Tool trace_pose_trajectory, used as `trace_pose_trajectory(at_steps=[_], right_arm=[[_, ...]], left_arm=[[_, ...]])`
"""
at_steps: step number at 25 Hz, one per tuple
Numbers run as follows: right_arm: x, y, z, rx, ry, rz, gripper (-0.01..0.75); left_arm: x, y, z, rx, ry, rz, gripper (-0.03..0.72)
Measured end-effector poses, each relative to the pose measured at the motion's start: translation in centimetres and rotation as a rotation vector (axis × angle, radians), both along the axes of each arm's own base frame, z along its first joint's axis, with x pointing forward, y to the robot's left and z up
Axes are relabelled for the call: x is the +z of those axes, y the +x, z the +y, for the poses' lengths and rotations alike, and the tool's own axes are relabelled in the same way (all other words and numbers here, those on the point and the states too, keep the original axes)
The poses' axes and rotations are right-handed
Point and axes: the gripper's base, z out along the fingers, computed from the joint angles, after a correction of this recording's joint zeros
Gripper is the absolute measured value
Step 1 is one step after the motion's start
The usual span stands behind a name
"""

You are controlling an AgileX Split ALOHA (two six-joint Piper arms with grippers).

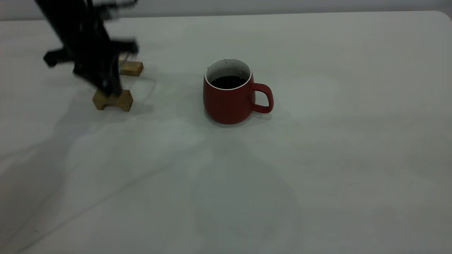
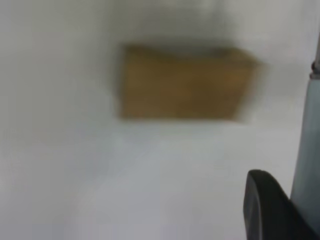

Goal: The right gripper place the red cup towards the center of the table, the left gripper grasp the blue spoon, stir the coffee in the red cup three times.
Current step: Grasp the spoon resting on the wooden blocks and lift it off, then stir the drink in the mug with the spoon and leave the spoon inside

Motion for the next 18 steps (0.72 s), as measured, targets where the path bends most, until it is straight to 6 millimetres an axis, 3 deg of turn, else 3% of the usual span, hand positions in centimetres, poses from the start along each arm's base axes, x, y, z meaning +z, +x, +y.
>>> trace_pose_trajectory(at_steps=[4,8,13,18], right_arm=[[0.0,0.0,0.0,0.000,0.000,0.000,0.238],[0.0,0.0,0.0,0.000,0.000,0.000,0.238],[0.0,0.0,0.0,0.000,0.000,0.000,0.238],[0.0,0.0,0.0,0.000,0.000,0.000,0.238]], left_arm=[[5.3,0.1,-2.4,0.281,-0.219,0.247,0.143],[8.5,1.0,-4.9,0.660,-0.463,0.455,0.143],[10.4,1.4,-7.3,0.998,-0.622,0.767,0.143],[10.0,1.1,-8.6,1.103,-0.601,0.897,0.143]])
